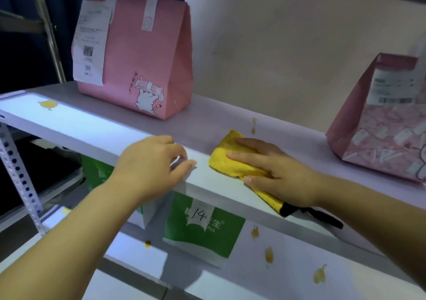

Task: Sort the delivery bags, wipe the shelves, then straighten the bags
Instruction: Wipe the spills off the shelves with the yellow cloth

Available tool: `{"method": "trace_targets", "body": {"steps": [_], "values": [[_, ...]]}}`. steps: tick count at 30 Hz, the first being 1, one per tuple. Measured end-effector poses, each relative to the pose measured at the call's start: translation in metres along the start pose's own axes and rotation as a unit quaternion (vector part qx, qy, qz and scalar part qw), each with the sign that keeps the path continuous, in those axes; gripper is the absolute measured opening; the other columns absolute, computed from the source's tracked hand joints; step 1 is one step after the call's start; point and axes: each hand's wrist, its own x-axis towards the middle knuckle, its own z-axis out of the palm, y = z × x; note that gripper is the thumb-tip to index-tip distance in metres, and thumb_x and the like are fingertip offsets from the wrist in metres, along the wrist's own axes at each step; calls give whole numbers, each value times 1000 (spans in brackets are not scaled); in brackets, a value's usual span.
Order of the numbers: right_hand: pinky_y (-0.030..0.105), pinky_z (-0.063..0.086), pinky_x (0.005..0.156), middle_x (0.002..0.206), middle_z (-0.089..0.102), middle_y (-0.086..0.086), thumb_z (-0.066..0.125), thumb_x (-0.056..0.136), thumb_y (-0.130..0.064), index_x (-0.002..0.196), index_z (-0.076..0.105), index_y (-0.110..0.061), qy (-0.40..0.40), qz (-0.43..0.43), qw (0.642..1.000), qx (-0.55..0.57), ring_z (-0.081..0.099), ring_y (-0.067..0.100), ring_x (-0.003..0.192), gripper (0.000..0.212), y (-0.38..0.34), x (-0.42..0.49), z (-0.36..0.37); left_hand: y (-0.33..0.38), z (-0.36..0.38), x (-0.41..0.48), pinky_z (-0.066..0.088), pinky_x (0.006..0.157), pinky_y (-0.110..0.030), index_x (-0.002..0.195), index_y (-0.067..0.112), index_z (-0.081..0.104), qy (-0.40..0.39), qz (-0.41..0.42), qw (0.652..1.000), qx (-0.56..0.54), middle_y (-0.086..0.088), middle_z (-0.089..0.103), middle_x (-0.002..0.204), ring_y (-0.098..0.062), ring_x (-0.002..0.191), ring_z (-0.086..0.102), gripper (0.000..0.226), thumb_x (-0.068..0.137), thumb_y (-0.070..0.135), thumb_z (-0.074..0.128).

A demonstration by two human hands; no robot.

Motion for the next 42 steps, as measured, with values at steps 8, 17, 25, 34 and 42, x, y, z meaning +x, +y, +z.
{"method": "trace_targets", "body": {"steps": [8,17,25,34,42], "values": [[34,17,112,146,19,-14,49,93,-39,125,26,-69,14,-3,1000,-12,18,15,133,49,10,5,0,6,-1,10,42,61,-28,100,32,65,-8,0,999,35,11,56,88,-14,83,53,37,85,57,42],[38,15,115,156,17,-4,42,98,-34,143,28,-40,47,179,981,-61,21,25,141,48,71,65,-8,16,12,38,47,83,-32,117,29,60,-39,11,999,-22,9,57,119,-14,104,55,44,85,57,48],[35,12,117,156,16,-15,48,94,-32,141,29,-46,20,64,998,-2,14,13,143,52,54,35,2,12,19,42,48,82,-30,102,29,68,-81,-5,995,-53,9,64,110,-15,97,58,41,82,60,51],[19,13,113,151,31,-1,55,93,-16,140,39,-25,76,106,991,22,28,14,138,50,123,72,-12,8,24,41,45,82,-29,93,29,67,-86,-3,995,-57,10,59,108,-12,101,55,37,83,59,46],[39,40,90,105,45,-2,39,86,-42,75,50,-46,70,232,970,-32,50,23,95,16,147,132,-16,8,24,43,44,80,-29,94,30,66,-90,-7,994,-65,14,58,103,-11,96,53,37,83,59,45]]}}
